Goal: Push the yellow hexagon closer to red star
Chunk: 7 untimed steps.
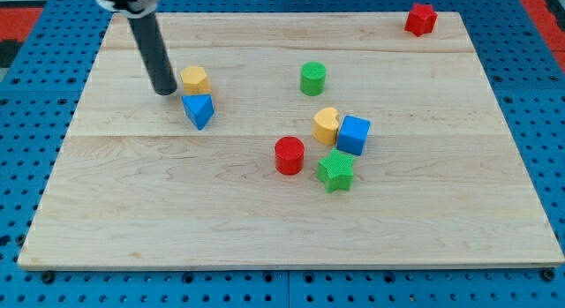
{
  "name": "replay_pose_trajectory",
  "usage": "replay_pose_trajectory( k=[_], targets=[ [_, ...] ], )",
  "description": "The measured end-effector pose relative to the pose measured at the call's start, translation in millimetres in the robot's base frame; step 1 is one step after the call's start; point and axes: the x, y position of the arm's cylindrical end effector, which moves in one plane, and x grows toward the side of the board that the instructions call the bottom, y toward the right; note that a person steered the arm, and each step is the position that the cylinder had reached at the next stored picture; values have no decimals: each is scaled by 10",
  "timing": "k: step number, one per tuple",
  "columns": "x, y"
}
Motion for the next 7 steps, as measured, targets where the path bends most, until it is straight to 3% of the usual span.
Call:
replay_pose_trajectory(
  k=[2, 7],
  targets=[
    [-99, 690],
    [-732, 1587]
  ],
)
